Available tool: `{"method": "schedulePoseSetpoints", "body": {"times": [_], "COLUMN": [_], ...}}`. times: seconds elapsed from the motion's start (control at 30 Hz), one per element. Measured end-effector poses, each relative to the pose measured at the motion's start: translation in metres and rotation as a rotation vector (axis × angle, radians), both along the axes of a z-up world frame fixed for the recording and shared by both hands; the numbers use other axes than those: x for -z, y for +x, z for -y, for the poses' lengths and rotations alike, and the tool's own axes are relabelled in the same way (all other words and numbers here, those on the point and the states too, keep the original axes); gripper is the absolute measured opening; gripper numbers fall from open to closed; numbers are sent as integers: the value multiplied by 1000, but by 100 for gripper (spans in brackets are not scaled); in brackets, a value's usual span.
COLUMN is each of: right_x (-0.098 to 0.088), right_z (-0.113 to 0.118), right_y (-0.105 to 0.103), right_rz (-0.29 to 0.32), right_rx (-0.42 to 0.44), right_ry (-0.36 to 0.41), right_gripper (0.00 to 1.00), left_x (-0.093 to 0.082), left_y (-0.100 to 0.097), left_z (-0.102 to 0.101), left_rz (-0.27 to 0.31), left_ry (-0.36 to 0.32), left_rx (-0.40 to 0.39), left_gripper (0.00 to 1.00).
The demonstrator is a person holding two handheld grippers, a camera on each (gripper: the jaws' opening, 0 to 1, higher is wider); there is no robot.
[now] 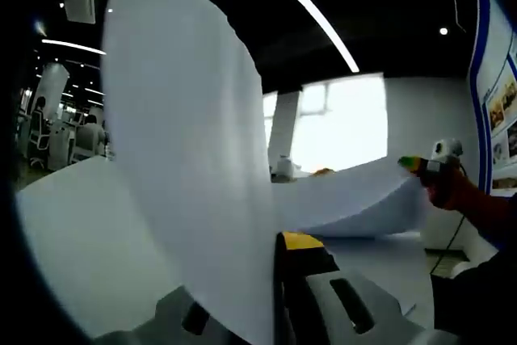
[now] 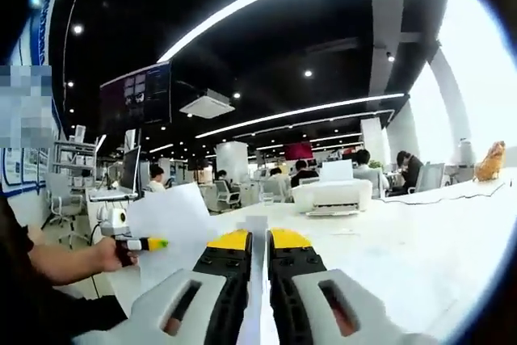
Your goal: Organize the stack of printing papers by aligning and flattening the scattered papers on the table
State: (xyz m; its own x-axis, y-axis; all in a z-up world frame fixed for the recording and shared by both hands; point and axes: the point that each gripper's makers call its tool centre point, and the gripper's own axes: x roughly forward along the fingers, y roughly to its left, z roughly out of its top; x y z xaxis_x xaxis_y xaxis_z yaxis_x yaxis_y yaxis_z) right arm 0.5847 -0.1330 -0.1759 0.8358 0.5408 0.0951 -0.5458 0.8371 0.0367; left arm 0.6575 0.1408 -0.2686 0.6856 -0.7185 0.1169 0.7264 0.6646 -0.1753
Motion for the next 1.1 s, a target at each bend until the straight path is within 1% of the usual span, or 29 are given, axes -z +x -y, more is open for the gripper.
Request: {"method": "schedulePoseSetpoints", "body": {"times": [0.03, 0.07, 0.1, 0.23, 0.3, 0.4, 0.57, 0.63, 0.67, 0.73, 0.8, 0.83, 0.93, 0.97, 1.0, 1.1], "right_x": [0, 2, 7, 16, 16, 11, -4, -14, -22, -36, -49, -53, -66, -68, -69, -77], "right_z": [0, -1, -4, -11, -12, -11, -13, -9, -9, -11, -14, -15, -28, -35, -37, -60], "right_y": [1, 1, 0, -3, -4, -5, -5, 0, 2, 5, 9, 11, 15, 15, 15, 11], "right_rz": [-9, -9, -18, -39, -46, -37, -10, -3, 5, 29, 57, 67, 120, 127, 129, 181], "right_rx": [-7, -15, -30, -54, -58, -48, -34, -19, -13, -1, 9, 13, 15, 9, 8, -24], "right_ry": [15, 9, -19, -23, -13, -15, -27, -12, 2, 7, 5, 2, -27, -32, -33, -74], "right_gripper": [0, 0, 0, 0, 0, 0, 0, 0, 0, 0, 0, 0, 0, 0, 0, 0], "left_x": [0, 0, 0, 0, 0, 0, 1, 0, -3, -5, -6, -6, -5, -5, -5, -4], "left_y": [0, 0, 0, -1, -2, -2, -3, -3, -3, -2, -1, -1, -1, 0, 0, 0], "left_z": [0, 1, 1, 1, 1, 2, 1, 1, 0, -3, -4, -4, -4, -4, -4, -5], "left_rz": [0, 0, 0, -1, -1, -1, -1, -1, -2, -27, -37, -39, -41, -41, -42, -49], "left_ry": [2, 3, 3, 3, 5, 6, 8, 0, -21, -66, -84, -85, -83, -83, -83, -88], "left_rx": [1, 1, 1, 2, 2, 2, 0, -3, -3, -3, -4, -4, -5, -6, -7, -7], "left_gripper": [6, 6, 6, 6, 6, 6, 6, 6, 6, 6, 6, 6, 6, 6, 6, 6]}}
